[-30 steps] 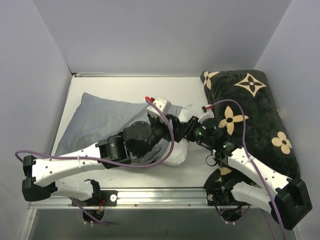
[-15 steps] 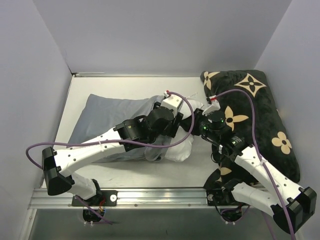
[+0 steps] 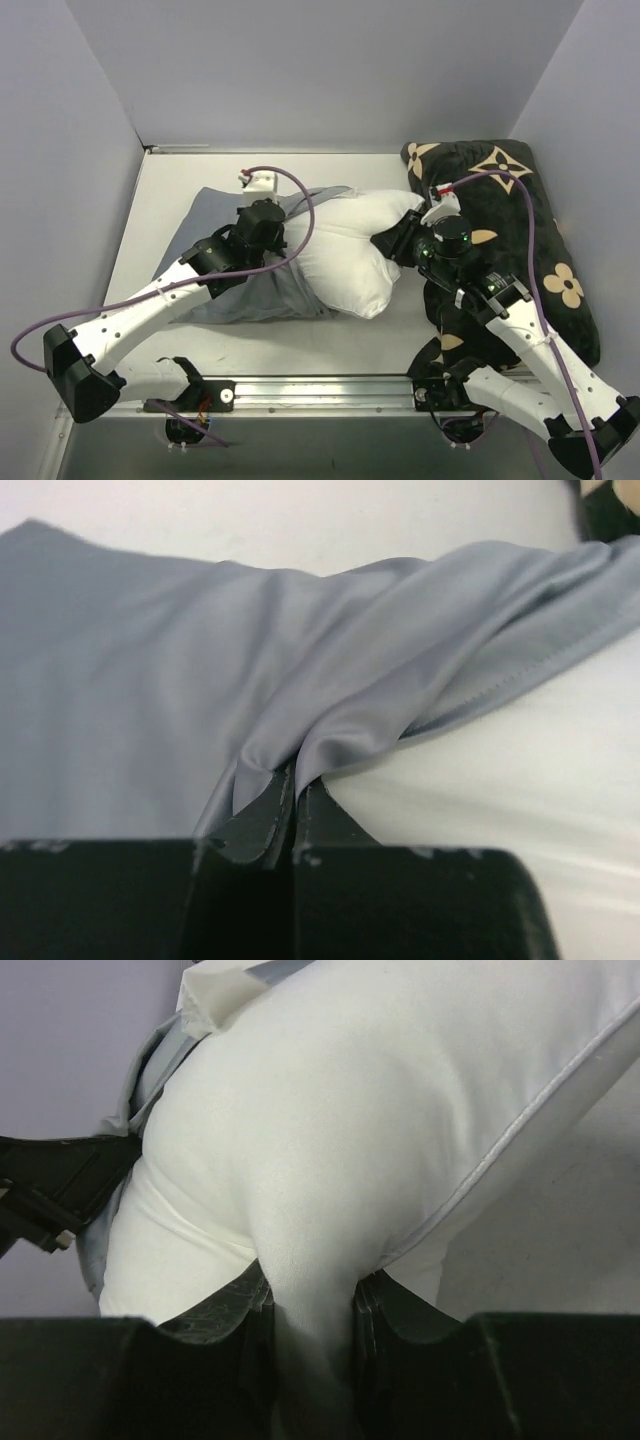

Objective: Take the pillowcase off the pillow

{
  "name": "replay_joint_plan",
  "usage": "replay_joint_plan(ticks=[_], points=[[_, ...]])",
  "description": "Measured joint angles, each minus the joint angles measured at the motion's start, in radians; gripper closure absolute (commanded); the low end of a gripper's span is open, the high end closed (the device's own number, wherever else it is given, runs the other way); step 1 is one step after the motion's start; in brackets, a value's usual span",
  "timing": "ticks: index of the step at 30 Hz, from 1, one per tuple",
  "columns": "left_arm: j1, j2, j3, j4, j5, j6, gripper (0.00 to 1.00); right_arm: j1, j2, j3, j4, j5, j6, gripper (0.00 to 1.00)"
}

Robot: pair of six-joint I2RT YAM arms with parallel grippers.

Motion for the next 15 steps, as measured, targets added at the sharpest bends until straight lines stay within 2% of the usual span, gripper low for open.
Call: replay_joint_plan(ticks=[7, 9, 10, 15], points=[[0.225, -0.063, -0.169, 0.129, 0.100, -0.154, 1.00, -0.072, -0.031, 0.087, -0.076, -0.045, -0.007, 1.00], [0.291, -0.067, -0.187, 0.163, 0.154, -0.183, 0.93, -0.101, -0.031, 0.110, -0.083, -0.087, -0.003, 1.00], [0.311, -0.062, -0.187, 0.172, 0.172, -0.187, 0.83, -0.111, -0.027, 0.122, -0.089, -0.106, -0.002, 1.00], [0.387, 0.013, -0.129, 0.195, 0.256, -0.192, 0.77, -0.135, 0.032, 0.247, -0.148, -0.153, -0.003, 1.00]])
